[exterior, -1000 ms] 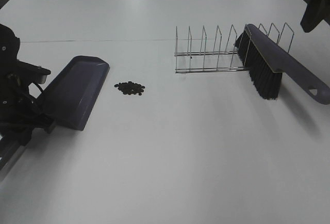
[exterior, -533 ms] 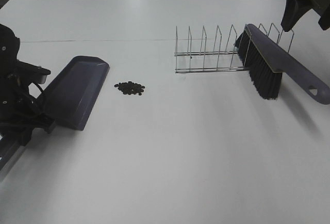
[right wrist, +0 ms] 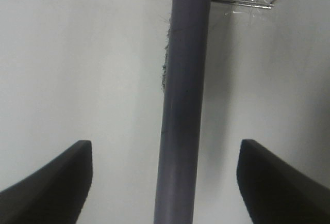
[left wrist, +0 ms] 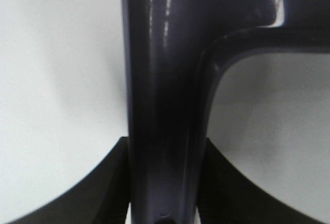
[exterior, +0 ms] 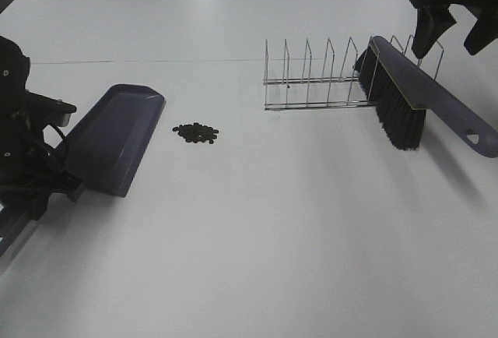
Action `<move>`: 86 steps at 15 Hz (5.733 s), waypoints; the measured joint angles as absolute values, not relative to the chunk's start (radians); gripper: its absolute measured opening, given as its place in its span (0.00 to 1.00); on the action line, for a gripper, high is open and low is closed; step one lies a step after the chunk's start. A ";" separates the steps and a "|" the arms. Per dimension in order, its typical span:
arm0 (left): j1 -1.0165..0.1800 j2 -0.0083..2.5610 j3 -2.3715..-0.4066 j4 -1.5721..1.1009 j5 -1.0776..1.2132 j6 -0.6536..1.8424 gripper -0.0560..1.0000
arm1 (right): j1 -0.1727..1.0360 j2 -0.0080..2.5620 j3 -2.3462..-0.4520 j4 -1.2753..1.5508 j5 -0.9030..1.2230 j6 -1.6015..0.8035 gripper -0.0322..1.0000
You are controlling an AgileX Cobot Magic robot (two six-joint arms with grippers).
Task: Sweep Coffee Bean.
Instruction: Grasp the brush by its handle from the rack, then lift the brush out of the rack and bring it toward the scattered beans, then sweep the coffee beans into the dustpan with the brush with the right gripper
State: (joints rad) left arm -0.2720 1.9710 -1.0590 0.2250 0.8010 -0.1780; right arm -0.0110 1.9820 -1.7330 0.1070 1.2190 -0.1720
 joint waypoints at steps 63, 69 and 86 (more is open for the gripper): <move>-0.272 2.150 -1.381 0.132 1.173 -0.061 0.37 | 0.120 1.679 -1.167 0.014 0.923 -0.059 0.33; -0.272 2.209 -1.509 0.076 1.216 -0.009 0.36 | 0.386 1.824 -1.314 -0.100 0.977 0.011 0.33; -0.221 2.239 -1.511 0.056 1.215 0.000 0.36 | 0.551 2.205 -1.905 -0.193 1.227 0.035 0.33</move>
State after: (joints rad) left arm -0.2210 2.2390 -1.5110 0.0560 1.2150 0.0000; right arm 0.5510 2.2050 -1.9050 -0.1930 1.2270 0.0350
